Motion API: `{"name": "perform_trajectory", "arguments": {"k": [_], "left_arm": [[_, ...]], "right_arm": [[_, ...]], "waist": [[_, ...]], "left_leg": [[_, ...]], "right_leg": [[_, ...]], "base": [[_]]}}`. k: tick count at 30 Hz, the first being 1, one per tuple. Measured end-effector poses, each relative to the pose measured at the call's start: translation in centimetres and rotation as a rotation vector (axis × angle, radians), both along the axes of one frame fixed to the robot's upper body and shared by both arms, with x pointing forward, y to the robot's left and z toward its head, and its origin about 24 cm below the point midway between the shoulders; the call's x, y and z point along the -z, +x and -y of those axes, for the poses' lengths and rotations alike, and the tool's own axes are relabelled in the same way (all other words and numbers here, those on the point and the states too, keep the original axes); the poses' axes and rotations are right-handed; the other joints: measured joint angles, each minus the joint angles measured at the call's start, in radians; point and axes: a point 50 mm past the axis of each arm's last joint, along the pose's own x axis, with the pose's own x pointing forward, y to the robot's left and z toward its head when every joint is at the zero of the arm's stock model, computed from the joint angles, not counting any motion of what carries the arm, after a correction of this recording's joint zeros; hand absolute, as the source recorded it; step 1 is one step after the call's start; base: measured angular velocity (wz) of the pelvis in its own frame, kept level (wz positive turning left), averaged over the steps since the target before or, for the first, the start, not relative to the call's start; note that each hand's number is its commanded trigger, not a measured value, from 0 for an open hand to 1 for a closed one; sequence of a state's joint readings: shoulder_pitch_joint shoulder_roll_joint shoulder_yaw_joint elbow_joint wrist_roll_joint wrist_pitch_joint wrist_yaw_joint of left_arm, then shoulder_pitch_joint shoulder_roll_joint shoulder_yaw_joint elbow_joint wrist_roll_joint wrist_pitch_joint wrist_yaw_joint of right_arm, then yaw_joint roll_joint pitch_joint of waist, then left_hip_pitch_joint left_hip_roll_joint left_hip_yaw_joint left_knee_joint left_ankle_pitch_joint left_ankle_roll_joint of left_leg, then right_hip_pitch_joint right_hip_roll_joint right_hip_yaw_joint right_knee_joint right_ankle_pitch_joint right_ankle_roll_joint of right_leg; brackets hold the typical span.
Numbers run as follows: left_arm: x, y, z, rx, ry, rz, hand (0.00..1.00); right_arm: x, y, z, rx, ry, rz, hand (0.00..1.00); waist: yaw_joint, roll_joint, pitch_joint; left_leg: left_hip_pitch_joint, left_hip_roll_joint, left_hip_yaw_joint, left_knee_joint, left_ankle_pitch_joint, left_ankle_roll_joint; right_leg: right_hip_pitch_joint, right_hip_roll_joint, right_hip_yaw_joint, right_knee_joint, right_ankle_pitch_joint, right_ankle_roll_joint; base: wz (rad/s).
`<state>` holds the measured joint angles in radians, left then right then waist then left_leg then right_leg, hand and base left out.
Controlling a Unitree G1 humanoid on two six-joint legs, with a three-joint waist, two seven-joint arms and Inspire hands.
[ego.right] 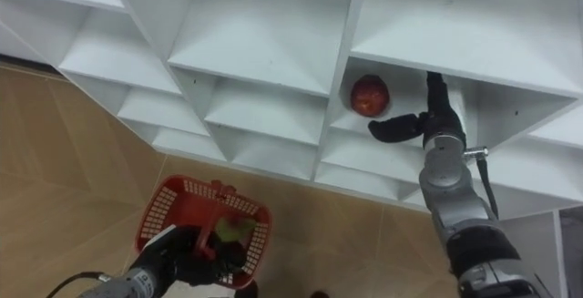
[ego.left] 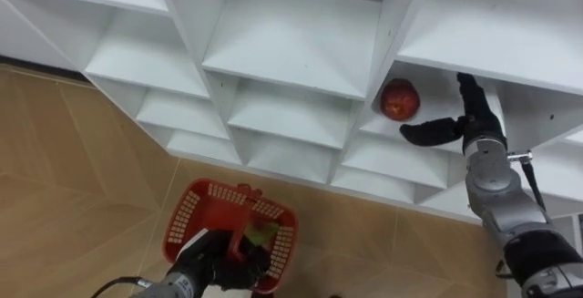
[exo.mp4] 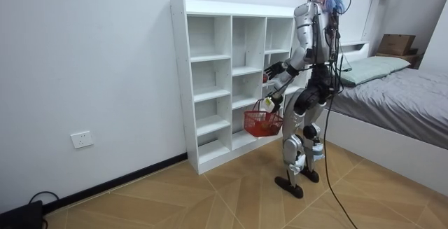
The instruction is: Collect fruits from the closet
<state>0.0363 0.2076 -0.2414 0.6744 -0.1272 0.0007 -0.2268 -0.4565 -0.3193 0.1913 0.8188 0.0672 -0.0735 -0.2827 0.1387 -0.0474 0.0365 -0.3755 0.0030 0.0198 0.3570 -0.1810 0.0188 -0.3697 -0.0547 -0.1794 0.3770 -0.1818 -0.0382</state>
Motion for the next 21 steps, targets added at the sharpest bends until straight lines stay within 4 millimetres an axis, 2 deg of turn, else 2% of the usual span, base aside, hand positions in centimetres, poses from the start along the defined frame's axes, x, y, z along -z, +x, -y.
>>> {"name": "perform_trajectory", "arguments": {"k": [11,21], "left_arm": [[0.0,0.2,0.6,0.003,-0.007,0.004,1.00],[0.1,0.1,1.6,0.025,-0.016,0.003,1.00]], "right_arm": [[-1.2,0.9,-0.3,-0.019,-0.020,0.034,0.00],[-1.3,1.0,-0.6,-0.041,-0.057,0.037,0.00]], "waist": [[0.004,0.000,-0.0001],[0.007,0.000,0.0001]], "left_leg": [[-0.008,0.000,0.011,0.002,0.002,0.001],[-0.017,-0.001,0.018,0.003,0.006,0.002]], "right_leg": [[-0.022,-0.003,0.012,0.020,-0.001,-0.001],[-0.032,-0.005,0.014,0.021,-0.002,-0.002]], "base": [[-0.03],[-0.01]]}}
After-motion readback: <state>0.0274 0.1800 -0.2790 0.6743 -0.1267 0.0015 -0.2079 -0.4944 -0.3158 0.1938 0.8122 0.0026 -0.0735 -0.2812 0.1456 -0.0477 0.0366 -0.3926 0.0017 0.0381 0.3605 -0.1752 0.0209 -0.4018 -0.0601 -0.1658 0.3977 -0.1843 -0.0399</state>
